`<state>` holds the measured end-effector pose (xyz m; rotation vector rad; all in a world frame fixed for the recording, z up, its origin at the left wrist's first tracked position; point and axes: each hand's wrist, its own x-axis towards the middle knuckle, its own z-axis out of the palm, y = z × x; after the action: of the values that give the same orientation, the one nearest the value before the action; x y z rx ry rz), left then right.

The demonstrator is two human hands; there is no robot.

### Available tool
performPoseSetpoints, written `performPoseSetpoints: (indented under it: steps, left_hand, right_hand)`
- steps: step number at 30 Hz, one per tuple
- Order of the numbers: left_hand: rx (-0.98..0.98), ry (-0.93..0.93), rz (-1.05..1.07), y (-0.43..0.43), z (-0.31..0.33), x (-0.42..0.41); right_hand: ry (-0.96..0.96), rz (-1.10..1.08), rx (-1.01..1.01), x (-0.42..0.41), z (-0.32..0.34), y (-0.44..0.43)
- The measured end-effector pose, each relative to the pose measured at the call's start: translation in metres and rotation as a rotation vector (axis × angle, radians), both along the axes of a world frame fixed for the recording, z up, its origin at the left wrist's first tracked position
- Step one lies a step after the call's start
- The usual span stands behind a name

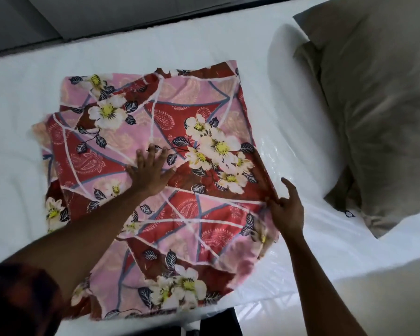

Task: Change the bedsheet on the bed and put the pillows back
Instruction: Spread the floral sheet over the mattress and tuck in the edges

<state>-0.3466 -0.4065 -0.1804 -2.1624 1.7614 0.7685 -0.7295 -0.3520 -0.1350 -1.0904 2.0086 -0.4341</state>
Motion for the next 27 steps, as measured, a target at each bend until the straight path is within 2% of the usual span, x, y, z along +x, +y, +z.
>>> performPoseSetpoints:
  steps: [4, 7, 10, 14, 16, 18, 20, 24, 27]
  left_hand:
    - [-0.119, 0.008, 0.01, 0.011, 0.003, -0.012]
    - [-0.25, 0.057, -0.075, 0.047, 0.006, -0.034]
    - [-0.215, 0.045, -0.133, 0.092, 0.001, -0.051]
    - [-0.184, 0.044, -0.096, 0.111, -0.002, -0.055]
    - [-0.179, 0.08, -0.091, 0.108, 0.0, -0.052]
    - [-0.188, 0.117, -0.08, 0.106, 0.002, -0.049]
    - [-0.222, 0.143, -0.073, 0.108, 0.005, -0.044]
    - [-0.287, 0.217, 0.021, 0.109, 0.012, -0.024]
    - [-0.337, 0.214, 0.06, 0.104, 0.014, 0.005]
  right_hand:
    - [-0.015, 0.057, 0.093, 0.004, 0.002, 0.028]
    - [-0.026, 0.152, 0.142, 0.008, 0.002, 0.056]
    - [-0.083, 0.225, 0.177, 0.003, -0.001, 0.084]
    - [0.138, -0.026, 0.1, -0.03, -0.008, 0.083]
    - [0.255, -0.037, 0.079, -0.036, -0.003, 0.081]
    - [0.372, 0.027, -0.014, -0.032, 0.001, 0.079]
    - [0.399, 0.11, -0.161, -0.019, 0.001, 0.078]
    - [0.363, 0.355, -0.359, 0.037, -0.007, 0.071]
    - [0.289, 0.57, -0.372, 0.103, -0.013, 0.051]
